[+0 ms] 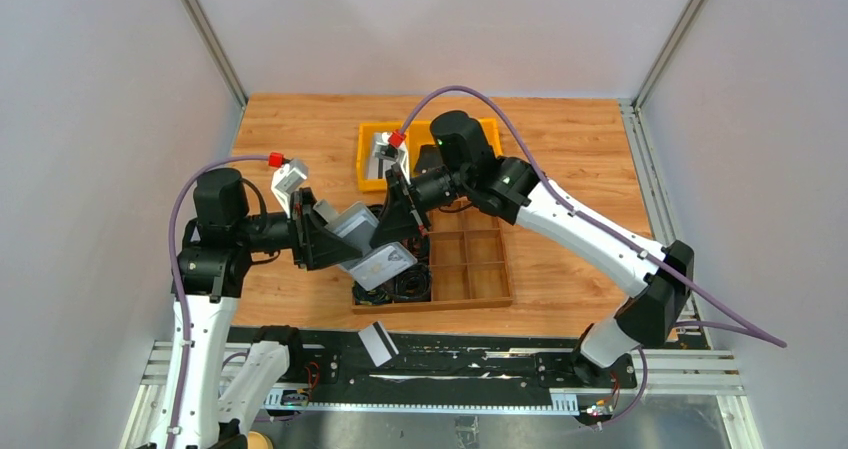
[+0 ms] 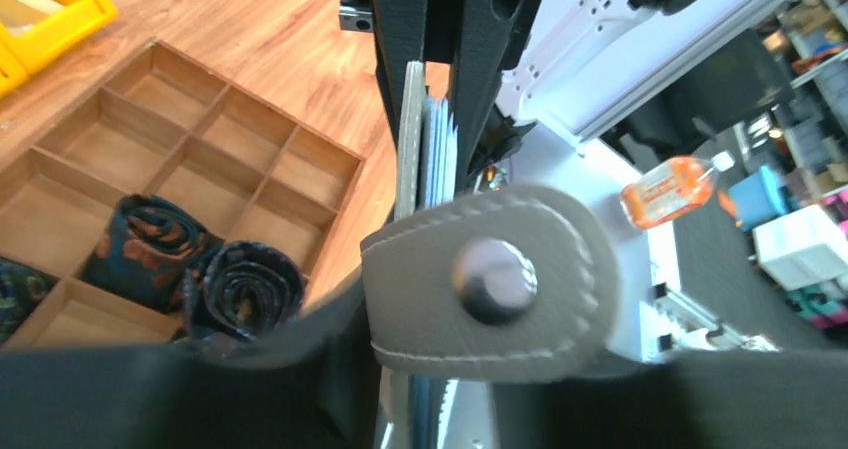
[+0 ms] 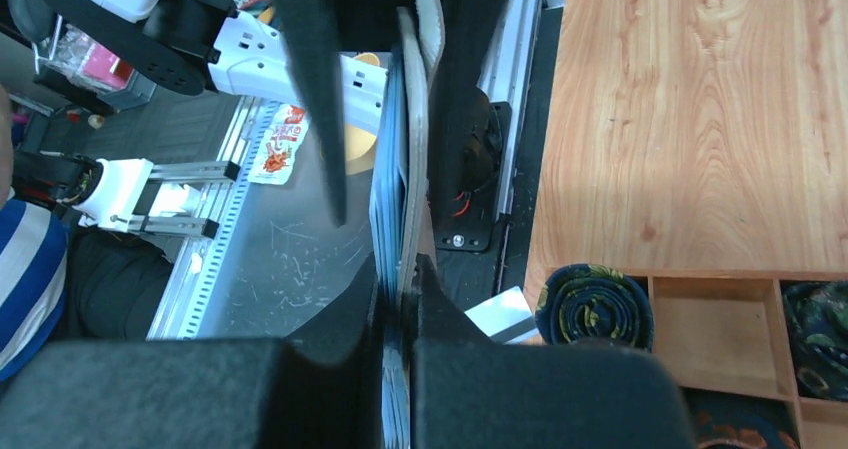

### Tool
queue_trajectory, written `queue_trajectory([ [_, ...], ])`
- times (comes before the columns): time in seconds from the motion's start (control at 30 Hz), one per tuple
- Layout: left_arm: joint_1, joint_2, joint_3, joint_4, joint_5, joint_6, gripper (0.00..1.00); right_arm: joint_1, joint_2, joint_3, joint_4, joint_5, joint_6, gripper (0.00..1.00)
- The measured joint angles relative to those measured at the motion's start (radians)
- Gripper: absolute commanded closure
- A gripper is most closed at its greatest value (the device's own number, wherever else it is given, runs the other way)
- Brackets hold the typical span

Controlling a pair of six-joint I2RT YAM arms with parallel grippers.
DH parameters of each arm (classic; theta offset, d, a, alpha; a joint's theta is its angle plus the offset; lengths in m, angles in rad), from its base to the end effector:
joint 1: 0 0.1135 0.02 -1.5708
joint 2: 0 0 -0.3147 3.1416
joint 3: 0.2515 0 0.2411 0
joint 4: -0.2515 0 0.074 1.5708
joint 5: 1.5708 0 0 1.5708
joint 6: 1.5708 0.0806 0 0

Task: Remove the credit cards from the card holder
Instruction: Remove the credit card from the card holder.

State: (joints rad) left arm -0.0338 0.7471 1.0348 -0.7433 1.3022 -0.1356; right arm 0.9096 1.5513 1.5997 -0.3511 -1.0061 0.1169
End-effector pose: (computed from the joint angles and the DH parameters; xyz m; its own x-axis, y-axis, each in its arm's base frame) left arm 0.0790 -0.0804 0.4092 -0.5539 -0.0172 -0.8324 0.8068 0.2358 -0.5417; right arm 0.1649 0.3228 0.4644 -0.2888 -0.2696 -0.9186 -0.8899 -0.2782 0.3614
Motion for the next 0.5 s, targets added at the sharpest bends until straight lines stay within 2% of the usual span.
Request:
queue_trajectory([
  [0.1, 0.001, 0.002, 0.004, 0.0, -0.011, -0.004, 0.17, -0.002, -0.013, -0.065, 0.117, 0.003, 0.085, 1.0],
  [0.23, 0.0, 0.002, 0.013, -0.006, -0.025, -0.007, 0.15, -0.038, -0.088, -0.251, 0.362, 0.06, 0.257, 1.0],
  [0.4, 0.0, -0.01, 0.026, 0.031, -0.062, -0.045, 0.27, -0.088, -0.208, -0.501, 0.715, 0.165, 0.491, 1.0],
  [0.5, 0.0, -0.05, 0.002, 0.141, -0.091, -0.148, 0.42, -0.088, -0.239, -0.612, 0.94, 0.219, 0.629, 1.0],
])
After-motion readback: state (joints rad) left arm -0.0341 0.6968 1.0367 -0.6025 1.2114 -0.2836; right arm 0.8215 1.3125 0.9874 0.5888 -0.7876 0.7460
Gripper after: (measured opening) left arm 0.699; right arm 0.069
